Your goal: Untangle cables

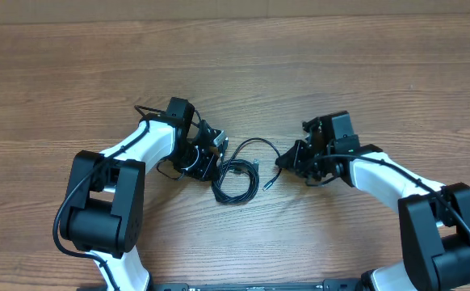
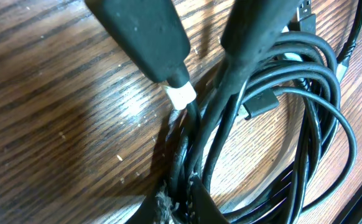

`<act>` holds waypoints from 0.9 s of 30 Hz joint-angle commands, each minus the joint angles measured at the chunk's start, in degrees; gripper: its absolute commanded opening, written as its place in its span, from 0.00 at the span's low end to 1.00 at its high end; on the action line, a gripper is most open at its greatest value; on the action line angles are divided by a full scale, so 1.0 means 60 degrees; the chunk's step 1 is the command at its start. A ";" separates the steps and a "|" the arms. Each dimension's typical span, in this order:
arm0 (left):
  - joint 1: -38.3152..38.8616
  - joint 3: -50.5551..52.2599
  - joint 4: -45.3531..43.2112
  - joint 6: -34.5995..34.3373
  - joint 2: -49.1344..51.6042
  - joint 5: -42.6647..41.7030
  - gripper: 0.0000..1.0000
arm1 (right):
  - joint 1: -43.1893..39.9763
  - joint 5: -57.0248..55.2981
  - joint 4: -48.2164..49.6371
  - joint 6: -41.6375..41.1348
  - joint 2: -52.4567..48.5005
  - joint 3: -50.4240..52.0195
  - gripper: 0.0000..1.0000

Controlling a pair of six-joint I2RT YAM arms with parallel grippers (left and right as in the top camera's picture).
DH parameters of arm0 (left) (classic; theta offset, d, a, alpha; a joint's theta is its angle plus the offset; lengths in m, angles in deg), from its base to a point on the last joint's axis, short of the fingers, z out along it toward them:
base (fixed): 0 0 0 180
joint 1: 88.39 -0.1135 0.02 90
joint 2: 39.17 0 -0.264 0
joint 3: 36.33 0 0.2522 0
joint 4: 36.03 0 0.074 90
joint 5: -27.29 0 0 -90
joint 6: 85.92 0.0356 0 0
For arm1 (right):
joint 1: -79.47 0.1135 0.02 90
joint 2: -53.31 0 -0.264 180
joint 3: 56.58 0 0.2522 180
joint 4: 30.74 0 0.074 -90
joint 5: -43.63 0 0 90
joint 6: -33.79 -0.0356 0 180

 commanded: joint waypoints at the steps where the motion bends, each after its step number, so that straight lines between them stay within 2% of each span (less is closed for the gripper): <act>1: 0.0186 0.0408 -0.0029 0.0317 0.0521 0.0583 0.09 | 0.0189 0.0142 0.0066 0.0251 -0.0084 0.0044 0.04; 8: 0.0186 0.0408 -0.0029 0.0317 0.0521 0.0583 0.09 | 0.0189 0.0149 0.0062 0.0262 -0.0084 0.0044 0.04; 20: 0.0193 0.0408 -0.0033 0.0317 0.0521 0.0565 0.08 | 0.0208 0.0696 -0.0055 0.1723 -0.0084 0.0044 0.04; 27: 0.0244 0.0408 -0.0018 0.0321 0.0521 0.0492 0.07 | 0.0208 0.0616 -0.0055 0.1749 -0.0084 0.0044 0.04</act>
